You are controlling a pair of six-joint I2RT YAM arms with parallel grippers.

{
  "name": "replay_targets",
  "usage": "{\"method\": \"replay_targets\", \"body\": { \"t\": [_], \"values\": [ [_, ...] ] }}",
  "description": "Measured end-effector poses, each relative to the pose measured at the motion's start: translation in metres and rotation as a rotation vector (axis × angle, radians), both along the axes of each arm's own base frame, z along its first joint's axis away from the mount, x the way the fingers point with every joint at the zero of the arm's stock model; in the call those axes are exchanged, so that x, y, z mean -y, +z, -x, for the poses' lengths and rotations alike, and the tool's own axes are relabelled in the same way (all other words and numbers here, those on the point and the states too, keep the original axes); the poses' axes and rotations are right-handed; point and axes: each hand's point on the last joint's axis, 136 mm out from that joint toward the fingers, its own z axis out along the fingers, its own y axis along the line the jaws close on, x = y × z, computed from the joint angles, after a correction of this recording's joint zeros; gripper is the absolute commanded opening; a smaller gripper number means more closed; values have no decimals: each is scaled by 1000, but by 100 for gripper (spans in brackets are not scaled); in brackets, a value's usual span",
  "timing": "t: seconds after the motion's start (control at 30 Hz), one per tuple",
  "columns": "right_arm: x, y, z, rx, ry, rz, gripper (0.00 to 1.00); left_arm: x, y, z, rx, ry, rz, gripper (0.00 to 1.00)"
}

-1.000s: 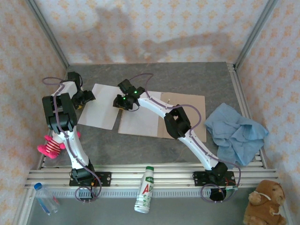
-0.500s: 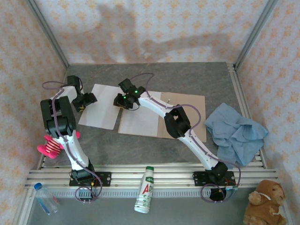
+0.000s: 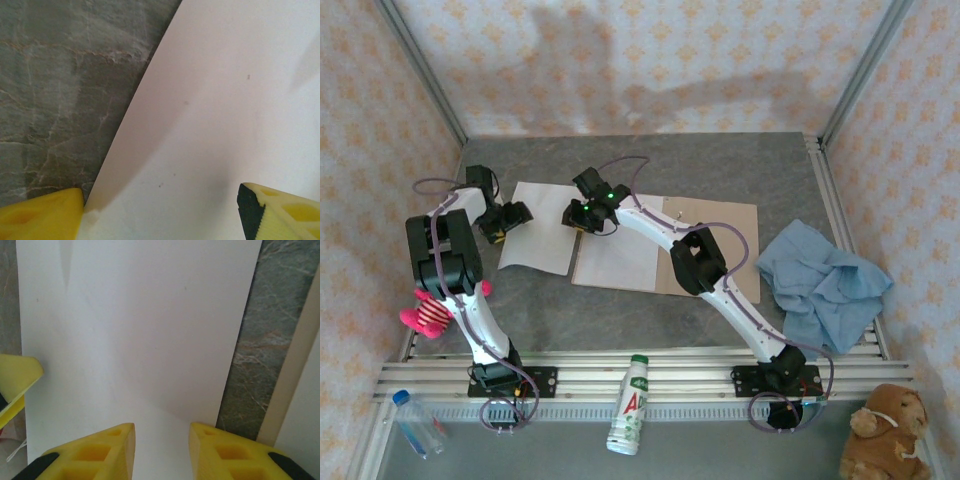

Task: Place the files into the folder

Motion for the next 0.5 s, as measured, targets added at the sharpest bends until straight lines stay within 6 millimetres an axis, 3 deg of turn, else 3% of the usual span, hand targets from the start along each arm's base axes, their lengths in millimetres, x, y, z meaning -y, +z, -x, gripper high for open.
{"method": "replay_targets", "body": {
  "t": [0.2,0.33,0.5],
  "values": [
    [0,0,0,0,0,0,34,5,2,2,6,-1,19,85],
    [0,0,0,-2,-3,-1,34,21,3,11,-14,-22,67,84],
    [-1,1,0,-7,-6,-6,34,36,2,18,-44,-39,97,76]
  ]
}}
